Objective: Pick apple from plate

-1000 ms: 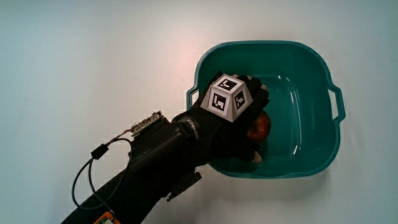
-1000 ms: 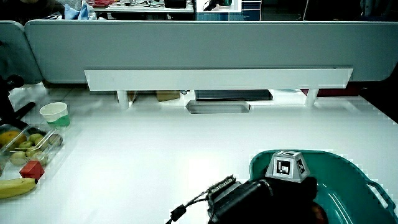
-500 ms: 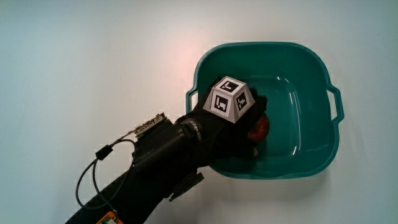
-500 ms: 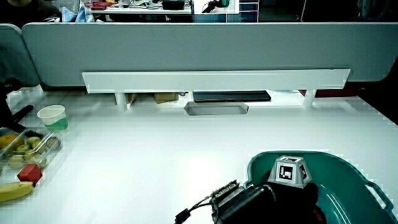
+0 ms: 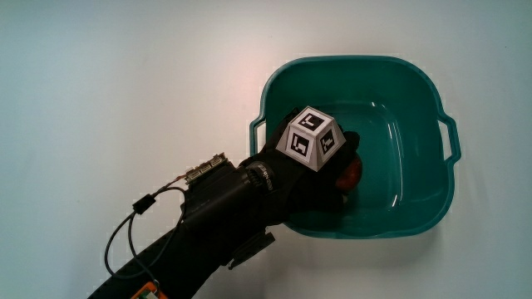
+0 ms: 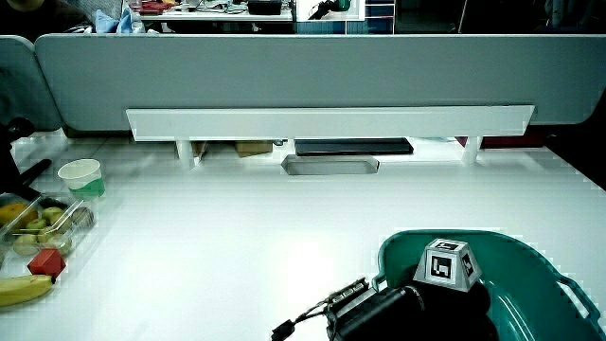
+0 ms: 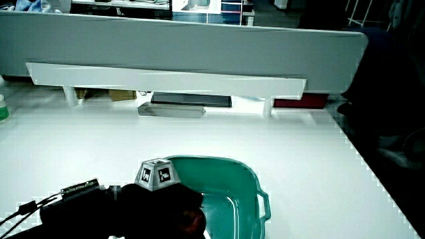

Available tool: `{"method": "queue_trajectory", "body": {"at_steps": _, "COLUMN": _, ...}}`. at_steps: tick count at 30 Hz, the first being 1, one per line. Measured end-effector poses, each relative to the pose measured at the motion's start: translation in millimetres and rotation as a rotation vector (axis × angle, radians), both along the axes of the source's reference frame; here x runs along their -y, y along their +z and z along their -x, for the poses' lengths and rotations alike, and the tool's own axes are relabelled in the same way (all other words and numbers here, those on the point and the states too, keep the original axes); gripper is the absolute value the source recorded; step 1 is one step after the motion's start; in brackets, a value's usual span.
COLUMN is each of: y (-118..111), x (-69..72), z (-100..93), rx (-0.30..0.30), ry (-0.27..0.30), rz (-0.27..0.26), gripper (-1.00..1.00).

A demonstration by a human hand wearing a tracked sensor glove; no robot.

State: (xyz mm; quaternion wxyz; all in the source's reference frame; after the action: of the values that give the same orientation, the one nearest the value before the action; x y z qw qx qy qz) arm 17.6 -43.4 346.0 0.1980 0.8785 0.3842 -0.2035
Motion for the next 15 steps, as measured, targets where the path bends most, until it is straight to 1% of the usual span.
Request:
{"method": "queue_trajectory", "body": {"at_steps": 1, "y": -4, "x": 0.6, "z": 3.6, "rx": -0.014, "ry": -0.027, "rz": 0.069, "gripper": 1.0}}
{"method": "queue_trajectory", "body": {"at_steps": 2, "y": -10, "x": 1.1, "z": 7.0, "rx": -0.019, "ry": -0.013, "rz": 0.047, "gripper": 1.0}}
{"method": "queue_trajectory", "body": {"at_steps": 3, "y": -16, "x": 1.0, "z": 10.1, "rx": -0.004, "ry": -0.036, "rz": 0.022, "gripper": 1.0}}
{"method": "queue_trajectory", "body": {"at_steps": 4, "y": -15, "x": 2.3, "z": 12.3, "rx": -0.013, "ry": -0.033, "rz": 0.033, "gripper": 1.0}}
{"method": "queue_trajectory", "body": {"at_steps": 5, "y": -18, "x": 3.2, "z": 15.7, "rx": -0.034, "ry": -0.016, "rz": -0.018, "gripper": 1.0}}
{"method": "queue_trajectory", "body": {"at_steps": 6, "y": -22, "x": 4.2, "z": 18.6, "rx": -0.045, "ry": -0.003, "rz": -0.03, "gripper": 1.0}}
{"method": "queue_trajectory", "body": {"at_steps": 7, "y": -9, "x": 4.9, "z": 22.8, "rx": -0.049, "ry": -0.089, "rz": 0.105, "gripper": 1.0}}
{"method": "queue_trajectory", "body": {"at_steps": 9, "y": -31, "x": 5.3, "z": 30.2, "rx": 0.022, "ry": -0.05, "rz": -0.057, "gripper": 1.0}}
{"method": "queue_trajectory", "body": {"at_steps": 10, "y": -14, "x": 6.2, "z": 35.6, "rx": -0.036, "ry": -0.095, "rz": 0.137, "gripper": 1.0}}
{"method": "queue_trajectory", "body": {"at_steps": 11, "y": -35, "x": 5.2, "z": 38.0, "rx": -0.027, "ry": -0.031, "rz": -0.013, "gripper": 1.0}}
{"method": "queue_trajectory", "body": {"at_steps": 14, "y": -37, "x": 4.7, "z": 49.1, "rx": -0.02, "ry": -0.052, "rz": -0.039, "gripper": 1.0}}
{"method": "queue_trajectory", "body": {"at_steps": 15, "y": -34, "x": 5.0, "z": 53.2, "rx": -0.031, "ry": -0.041, "rz": -0.033, "gripper": 1.0}}
